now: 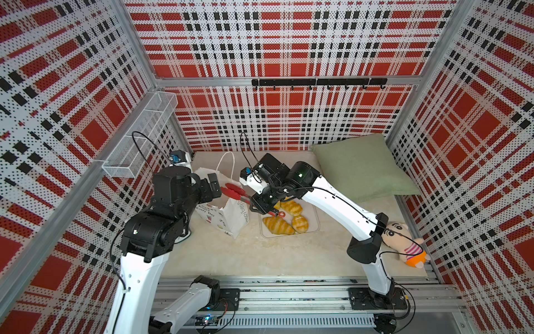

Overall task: Pack bread into a paper bag
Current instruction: Place the fake bread in the paper bag, then pick up the fake bread from the plate.

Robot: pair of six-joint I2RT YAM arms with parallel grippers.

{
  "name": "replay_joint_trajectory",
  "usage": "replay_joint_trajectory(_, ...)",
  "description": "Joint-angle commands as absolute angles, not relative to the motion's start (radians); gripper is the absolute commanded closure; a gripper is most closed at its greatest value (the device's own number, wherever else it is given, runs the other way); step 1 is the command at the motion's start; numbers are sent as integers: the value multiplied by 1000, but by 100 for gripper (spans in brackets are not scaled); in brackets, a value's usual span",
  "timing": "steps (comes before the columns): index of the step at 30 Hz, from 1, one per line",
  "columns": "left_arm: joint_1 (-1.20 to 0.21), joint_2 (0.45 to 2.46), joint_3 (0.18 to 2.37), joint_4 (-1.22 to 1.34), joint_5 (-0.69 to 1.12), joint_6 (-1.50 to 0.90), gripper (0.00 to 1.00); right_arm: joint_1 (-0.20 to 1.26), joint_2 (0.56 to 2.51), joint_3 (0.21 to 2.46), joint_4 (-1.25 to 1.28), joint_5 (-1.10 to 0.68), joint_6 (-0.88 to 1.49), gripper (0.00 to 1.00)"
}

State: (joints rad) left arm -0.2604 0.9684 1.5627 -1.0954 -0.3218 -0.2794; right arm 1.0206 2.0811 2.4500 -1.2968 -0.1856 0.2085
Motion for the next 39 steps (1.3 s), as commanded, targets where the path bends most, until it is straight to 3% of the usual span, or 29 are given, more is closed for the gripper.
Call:
replay_joint_trajectory(1,-255,982,1605,-1137,-321,-281,1,1019,1973,2434,-1229,-157,223,61)
replay_joint_trajectory(15,-377,986,1612,-1212,-305,-220,1,866,1665,1916,-1241,-10,166,56)
replay_joint_trajectory(21,-405,1002,1620,-1215,-300,-213,1,841,1703,1753,-1241,-10,166,56)
replay_joint_trajectory(22,-407,1008,1617,-1213,-290,-212,1,828,1713,1741,-1265,110,39,51)
replay_joint_trajectory(23,-412,1013,1615,-1212,-274,-209,1,815,1722,1731,-1255,115,27,50)
replay_joint_trajectory(33,-442,1002,1562,-1181,-183,-192,1,672,1680,1579,-1200,52,59,49)
replay_joint_trajectory(39,-473,1027,1531,-1155,-143,-164,1,658,1669,1517,-1199,44,27,48)
